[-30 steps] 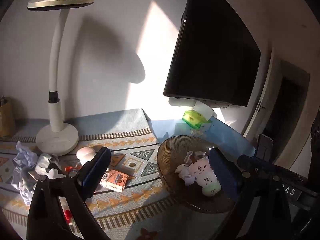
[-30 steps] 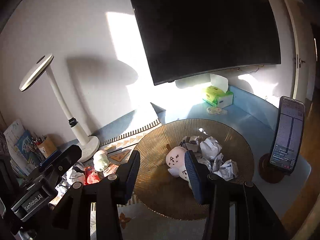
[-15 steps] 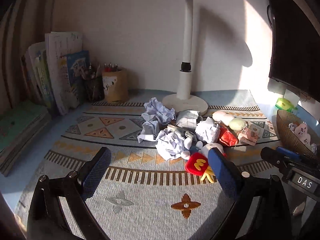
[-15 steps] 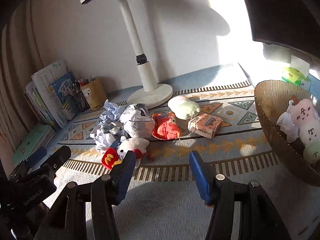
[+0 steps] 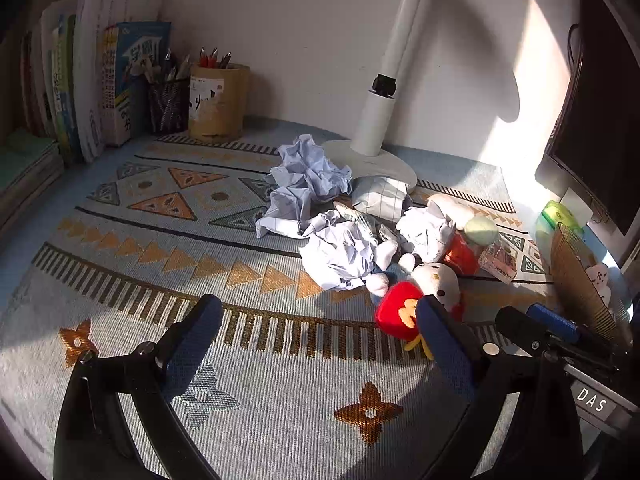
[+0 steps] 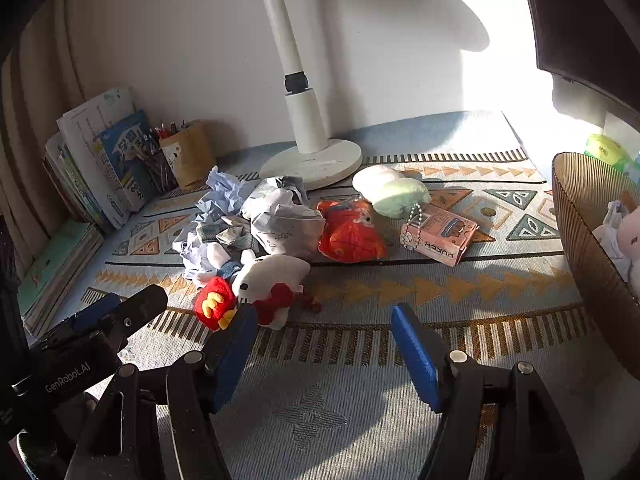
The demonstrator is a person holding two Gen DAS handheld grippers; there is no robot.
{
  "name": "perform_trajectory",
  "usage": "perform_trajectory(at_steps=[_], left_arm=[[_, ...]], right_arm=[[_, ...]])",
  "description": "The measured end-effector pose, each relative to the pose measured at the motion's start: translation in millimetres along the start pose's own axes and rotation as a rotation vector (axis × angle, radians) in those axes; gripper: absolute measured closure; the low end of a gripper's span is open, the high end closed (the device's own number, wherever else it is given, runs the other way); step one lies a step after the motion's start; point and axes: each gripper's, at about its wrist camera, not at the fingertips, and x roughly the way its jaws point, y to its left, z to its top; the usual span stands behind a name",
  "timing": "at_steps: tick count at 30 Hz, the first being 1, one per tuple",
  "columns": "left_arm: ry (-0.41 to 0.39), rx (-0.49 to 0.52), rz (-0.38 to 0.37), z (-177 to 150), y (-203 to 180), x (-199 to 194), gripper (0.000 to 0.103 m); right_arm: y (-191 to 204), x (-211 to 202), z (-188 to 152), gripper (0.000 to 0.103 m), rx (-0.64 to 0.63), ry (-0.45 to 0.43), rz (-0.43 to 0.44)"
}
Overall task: Organize objects
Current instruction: 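Move both grippers back toward the remaining toys and paper, then grasp the Hello Kitty plush with the right gripper while the left grasps paper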
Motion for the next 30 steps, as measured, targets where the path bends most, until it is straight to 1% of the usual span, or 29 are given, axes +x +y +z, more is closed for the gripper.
perform_trajectory(at_steps=[6, 10, 20, 22, 24, 26, 28, 30], left_arm=[[0.018, -0.016, -0.024, 0, 3, 2, 0.006], [0.019, -0.013, -0.026, -1, 2, 2, 0.006], [0.021, -0.022, -0.035, 0, 3, 2, 0.006], [0.027, -0.021, -0.028, 1, 3, 3, 0.006], [0.070, -0.017, -0.012, 4, 3, 7, 0.008], [0.103, -0.015, -0.058, 12, 5, 9, 0.013], [0.102, -0.045, -0.109, 24, 13, 7, 0.013], [0.109, -0.085, -0.179, 38, 23, 12, 0.015]], right_arm=[[-3, -1, 0, 0.035, 0.012, 0.004, 0.007], [-5, 1, 0, 0.034, 0.028, 0.013, 0.018], [0, 4, 0, 0.034, 0.008, 0.027, 0.011], [-1, 7, 1, 0.034, 0.014, 0.049, 0.006], [-1, 11, 5, 0.033, 0.025, 0.090, 0.010], [0, 11, 10, 0.033, 0.048, 0.112, 0.062], [8, 18, 17, 0.034, 0.042, 0.151, 0.058], [14, 27, 21, 0.034, 0.044, 0.161, 0.082]])
